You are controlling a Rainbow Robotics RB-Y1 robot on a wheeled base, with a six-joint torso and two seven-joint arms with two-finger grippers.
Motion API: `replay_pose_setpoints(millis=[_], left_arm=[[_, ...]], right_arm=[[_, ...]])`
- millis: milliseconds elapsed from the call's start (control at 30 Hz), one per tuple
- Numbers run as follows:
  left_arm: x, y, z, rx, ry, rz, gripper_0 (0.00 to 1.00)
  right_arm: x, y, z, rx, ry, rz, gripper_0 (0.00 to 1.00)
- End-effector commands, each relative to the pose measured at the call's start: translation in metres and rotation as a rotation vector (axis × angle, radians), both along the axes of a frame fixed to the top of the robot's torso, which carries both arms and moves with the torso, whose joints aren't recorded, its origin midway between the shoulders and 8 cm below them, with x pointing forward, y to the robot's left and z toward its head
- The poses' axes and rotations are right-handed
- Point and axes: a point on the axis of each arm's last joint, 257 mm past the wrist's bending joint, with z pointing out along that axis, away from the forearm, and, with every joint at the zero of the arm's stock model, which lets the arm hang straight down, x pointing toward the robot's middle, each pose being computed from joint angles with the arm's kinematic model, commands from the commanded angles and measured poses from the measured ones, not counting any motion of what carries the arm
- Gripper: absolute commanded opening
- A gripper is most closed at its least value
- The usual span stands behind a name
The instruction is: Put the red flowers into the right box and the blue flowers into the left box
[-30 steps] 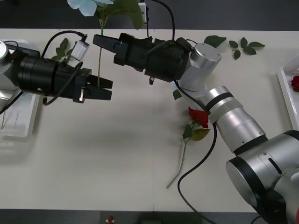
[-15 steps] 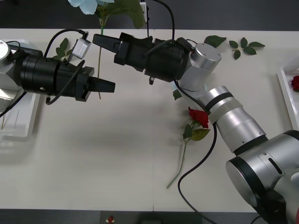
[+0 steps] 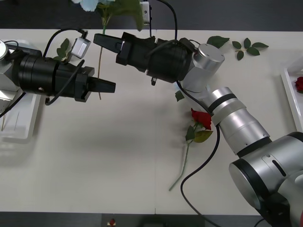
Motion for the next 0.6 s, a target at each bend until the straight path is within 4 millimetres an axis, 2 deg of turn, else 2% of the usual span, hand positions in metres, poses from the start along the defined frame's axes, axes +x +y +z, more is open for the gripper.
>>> replay_pose_setpoints(millis=[33, 333, 433, 600], left_arm=[[0.002, 0.009, 0.019, -0.009, -0.005, 0.011, 0.00], [0.002, 0.010, 0.020, -0.011, -0.005, 0.015, 0.00], [0.004, 0.012, 0.023, -0.014, -0.011, 0.020, 0.00], [0.009, 0.027, 0.030, 0.002, -0.022, 0.046, 0.00]], right_arm=[[-0.008, 0.001, 0.020, -0.002, -0.043, 0.038, 0.58], [-0.007, -0.001, 0.019, -0.009, -0.071, 0.028, 0.87], [-0.006, -0.002, 0.020, -0.010, -0.086, 0.021, 0.93], [-0.005, -0.007, 0.020, -0.012, -0.103, 0.013, 0.95]])
